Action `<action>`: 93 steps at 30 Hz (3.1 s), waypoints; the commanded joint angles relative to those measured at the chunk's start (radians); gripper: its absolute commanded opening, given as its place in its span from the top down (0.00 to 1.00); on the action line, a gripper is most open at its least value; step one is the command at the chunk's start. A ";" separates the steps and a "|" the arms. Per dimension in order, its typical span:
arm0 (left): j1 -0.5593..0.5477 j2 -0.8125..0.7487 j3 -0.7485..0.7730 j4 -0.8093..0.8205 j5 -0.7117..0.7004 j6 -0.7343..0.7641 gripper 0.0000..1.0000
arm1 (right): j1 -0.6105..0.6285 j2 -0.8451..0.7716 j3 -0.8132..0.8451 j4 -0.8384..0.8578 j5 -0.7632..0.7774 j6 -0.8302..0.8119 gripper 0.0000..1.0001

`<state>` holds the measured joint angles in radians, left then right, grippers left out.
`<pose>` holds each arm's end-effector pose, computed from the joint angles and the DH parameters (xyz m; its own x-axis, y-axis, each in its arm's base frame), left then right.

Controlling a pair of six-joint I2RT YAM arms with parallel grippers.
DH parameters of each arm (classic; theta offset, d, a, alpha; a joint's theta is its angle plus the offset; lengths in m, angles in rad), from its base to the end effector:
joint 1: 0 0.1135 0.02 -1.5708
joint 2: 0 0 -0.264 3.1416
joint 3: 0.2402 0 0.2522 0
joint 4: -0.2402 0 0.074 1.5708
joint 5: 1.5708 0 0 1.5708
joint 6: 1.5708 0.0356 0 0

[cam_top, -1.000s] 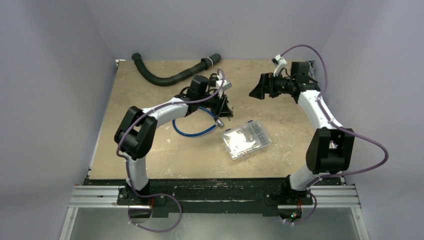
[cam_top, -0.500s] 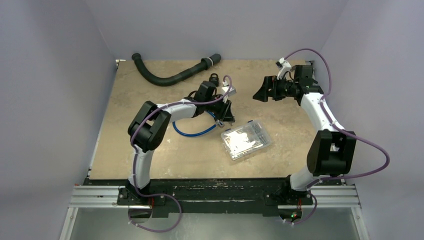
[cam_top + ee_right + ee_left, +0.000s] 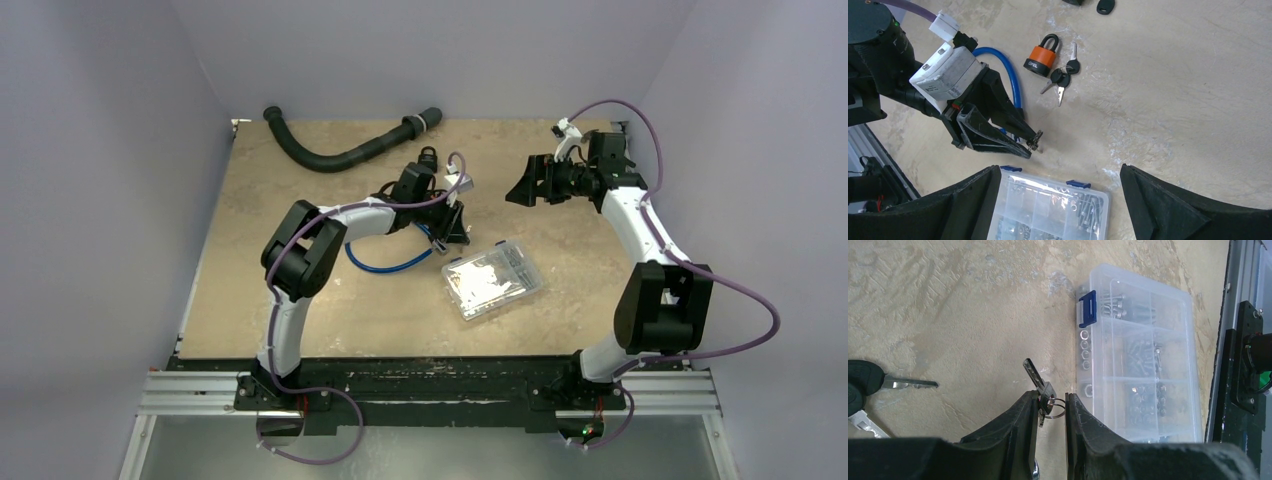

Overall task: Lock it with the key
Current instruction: Place the key at the center of the board, then move the distractor to the center of the board, then reset both arms

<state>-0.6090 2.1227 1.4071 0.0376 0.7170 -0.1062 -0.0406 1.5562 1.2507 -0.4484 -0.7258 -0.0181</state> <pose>0.3649 -0.2830 0.1596 -0.6018 0.3223 -0.7308 0.7917 0.3617 -0.4924 0.3418 0.0098 0.2921 -0.6756 0.0139 -0.7371 -0.4654 0.7674 0.4410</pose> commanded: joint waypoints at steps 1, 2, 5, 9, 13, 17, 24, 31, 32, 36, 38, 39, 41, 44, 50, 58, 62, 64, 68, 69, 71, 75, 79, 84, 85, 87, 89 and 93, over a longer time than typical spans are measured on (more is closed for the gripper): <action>-0.004 -0.006 0.051 -0.033 0.016 0.058 0.82 | -0.007 -0.029 0.008 0.009 -0.023 -0.007 0.01; -0.004 -0.008 0.054 -0.064 0.020 0.066 0.81 | -0.006 -0.026 0.009 0.009 -0.025 -0.007 0.01; -0.005 -0.018 0.053 -0.107 0.028 0.097 0.78 | -0.006 -0.022 0.013 0.007 -0.026 -0.010 0.01; -0.006 -0.031 0.070 -0.151 0.032 0.147 0.70 | -0.005 -0.019 0.013 0.005 -0.026 -0.014 0.01; -0.006 -0.050 0.105 -0.188 0.043 0.164 0.44 | -0.005 -0.017 0.014 0.006 -0.025 -0.013 0.01; -0.006 -0.114 0.107 -0.209 0.032 0.208 0.36 | -0.006 -0.019 0.011 0.009 -0.025 -0.010 0.01; -0.004 -0.290 -0.010 -0.450 -0.005 0.642 0.42 | -0.006 -0.038 0.003 0.007 -0.027 -0.011 0.01; -0.008 -0.364 -0.123 -0.664 -0.097 0.910 0.54 | -0.006 -0.050 0.006 0.007 -0.030 0.000 0.01; -0.012 -0.367 -0.136 -0.664 -0.114 0.915 0.55 | -0.007 -0.053 0.008 0.007 -0.026 0.001 0.01; -0.046 -0.359 -0.164 -0.675 -0.183 0.931 0.56 | -0.020 -0.061 0.018 0.016 -0.017 0.057 0.01; -0.077 -0.342 -0.169 -0.674 -0.214 0.923 0.55 | -0.037 -0.062 0.024 0.024 -0.032 0.091 0.01; -0.092 -0.334 -0.172 -0.664 -0.231 0.916 0.56 | -0.045 -0.062 0.029 0.029 -0.036 0.107 0.01; -0.122 -0.325 -0.183 -0.635 -0.255 0.904 0.57 | -0.063 -0.070 0.033 0.041 -0.045 0.145 0.01; -0.177 -0.312 -0.193 -0.574 -0.299 0.868 0.57 | -0.099 -0.080 0.037 0.052 -0.054 0.187 0.01; -0.264 -0.238 -0.146 -0.506 -0.375 0.834 0.57 | -0.206 -0.089 0.040 0.077 -0.126 0.292 0.01; -0.368 -0.119 0.010 -0.366 -0.398 0.753 0.52 | -0.273 -0.160 0.026 0.101 -0.141 0.317 0.01; -0.417 -0.016 0.148 -0.304 -0.413 0.723 0.51 | -0.296 -0.181 0.034 0.098 -0.152 0.320 0.01; -0.436 0.026 0.216 -0.254 -0.428 0.697 0.48 | -0.315 -0.189 0.040 0.096 -0.158 0.319 0.01; -0.454 0.092 0.301 -0.117 -0.381 0.616 0.41 | -0.341 -0.194 0.057 0.082 -0.160 0.310 0.01; -0.454 0.104 0.318 -0.079 -0.359 0.586 0.38 | -0.345 -0.193 0.059 0.083 -0.164 0.310 0.01; -0.456 0.132 0.361 -0.054 -0.330 0.535 0.34 | -0.353 -0.187 0.067 0.080 -0.168 0.308 0.01; -0.452 0.123 0.398 -0.063 -0.298 0.517 0.30 | -0.353 -0.180 0.076 0.082 -0.174 0.298 0.01; -0.413 0.037 0.322 -0.136 -0.252 0.513 0.22 | -0.347 -0.172 0.068 0.090 -0.155 0.283 0.01; -0.287 -0.129 0.185 -0.201 -0.168 0.402 0.06 | -0.302 -0.160 0.050 0.151 -0.138 0.320 0.01; -0.244 -0.169 0.155 -0.193 -0.140 0.357 0.04 | -0.286 -0.156 0.052 0.160 -0.131 0.324 0.01; -0.155 -0.237 0.119 -0.194 -0.104 0.270 0.01 | -0.245 -0.144 0.064 0.169 -0.111 0.323 0.01; -0.068 -0.295 0.119 -0.244 -0.106 0.219 0.00 | -0.196 -0.130 0.084 0.171 -0.084 0.309 0.01; 0.094 -0.313 0.247 -0.496 -0.178 0.230 0.00 | -0.093 -0.093 0.124 0.177 -0.046 0.292 0.01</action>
<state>-0.6334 1.8771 1.5455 -0.2588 0.5480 0.1909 -0.2134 1.4437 1.3014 -0.3187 -0.8181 0.2916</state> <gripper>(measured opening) 0.996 0.987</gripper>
